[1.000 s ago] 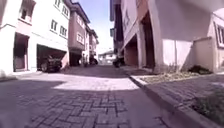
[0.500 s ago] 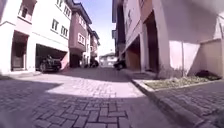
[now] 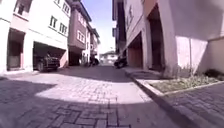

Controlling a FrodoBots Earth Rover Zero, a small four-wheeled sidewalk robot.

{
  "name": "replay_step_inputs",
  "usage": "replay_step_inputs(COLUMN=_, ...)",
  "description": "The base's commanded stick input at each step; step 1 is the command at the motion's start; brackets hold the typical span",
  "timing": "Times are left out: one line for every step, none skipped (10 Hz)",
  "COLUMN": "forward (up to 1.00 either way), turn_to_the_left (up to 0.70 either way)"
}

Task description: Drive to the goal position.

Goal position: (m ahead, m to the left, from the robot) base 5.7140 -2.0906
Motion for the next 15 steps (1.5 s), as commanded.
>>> replay_step_inputs(forward=0.70, turn_to_the_left=0.00)
replay_step_inputs(forward=0.70, turn_to_the_left=0.00)
replay_step_inputs(forward=0.70, turn_to_the_left=0.00)
replay_step_inputs(forward=0.70, turn_to_the_left=0.00)
replay_step_inputs(forward=0.70, turn_to_the_left=0.00)
replay_step_inputs(forward=0.70, turn_to_the_left=0.00)
replay_step_inputs(forward=0.70, turn_to_the_left=0.00)
replay_step_inputs(forward=0.70, turn_to_the_left=0.00)
replay_step_inputs(forward=0.70, turn_to_the_left=0.00)
replay_step_inputs(forward=0.70, turn_to_the_left=0.00)
replay_step_inputs(forward=0.70, turn_to_the_left=0.00)
replay_step_inputs(forward=0.70, turn_to_the_left=0.00)
replay_step_inputs(forward=0.70, turn_to_the_left=0.00)
replay_step_inputs(forward=0.70, turn_to_the_left=0.00)
replay_step_inputs(forward=0.70, turn_to_the_left=0.00)
